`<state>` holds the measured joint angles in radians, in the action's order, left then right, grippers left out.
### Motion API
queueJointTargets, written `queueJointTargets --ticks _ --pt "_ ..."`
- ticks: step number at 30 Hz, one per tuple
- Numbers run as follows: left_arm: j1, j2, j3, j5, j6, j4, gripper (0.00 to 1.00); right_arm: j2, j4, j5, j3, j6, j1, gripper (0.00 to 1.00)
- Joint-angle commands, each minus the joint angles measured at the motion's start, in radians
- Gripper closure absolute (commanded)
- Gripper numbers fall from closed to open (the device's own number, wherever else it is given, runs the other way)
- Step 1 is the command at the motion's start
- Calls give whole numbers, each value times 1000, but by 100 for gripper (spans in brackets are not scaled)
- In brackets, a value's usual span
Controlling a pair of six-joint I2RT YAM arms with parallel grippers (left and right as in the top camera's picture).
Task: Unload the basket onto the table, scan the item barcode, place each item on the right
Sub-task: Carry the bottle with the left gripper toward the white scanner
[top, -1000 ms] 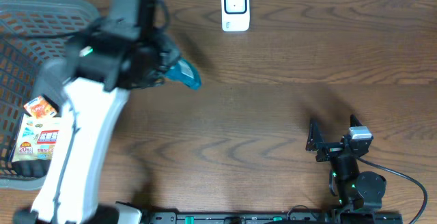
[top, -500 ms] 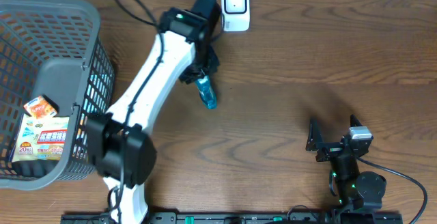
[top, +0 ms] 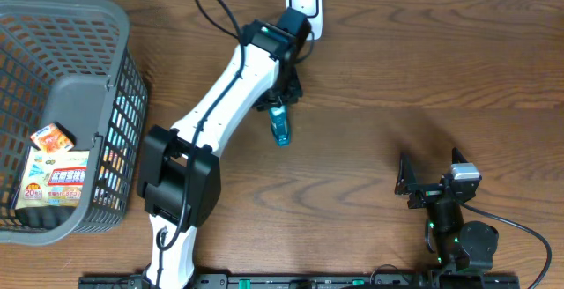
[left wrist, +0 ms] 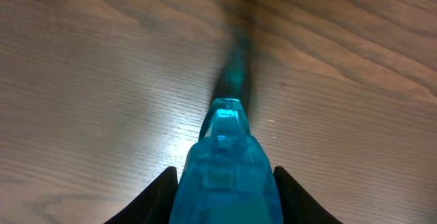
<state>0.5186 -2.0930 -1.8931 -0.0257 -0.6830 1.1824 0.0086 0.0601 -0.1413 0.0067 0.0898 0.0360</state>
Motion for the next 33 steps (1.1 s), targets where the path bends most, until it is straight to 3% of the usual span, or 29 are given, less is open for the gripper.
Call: queueJointTargets --ticks 1,8,28,33 --pt "47 6 -22 70 -6 -17 77 -2 4 1 -1 -9 3 1" --pt "130 6 -22 219 -6 -92 76 -2 4 1 -1 -9 3 1" --pt "162 5 -22 217 -56 -153 70 -2 4 1 -1 -9 3 1" --pt "162 5 -9 217 -55 -159 62 -2 4 1 -1 -9 3 1"
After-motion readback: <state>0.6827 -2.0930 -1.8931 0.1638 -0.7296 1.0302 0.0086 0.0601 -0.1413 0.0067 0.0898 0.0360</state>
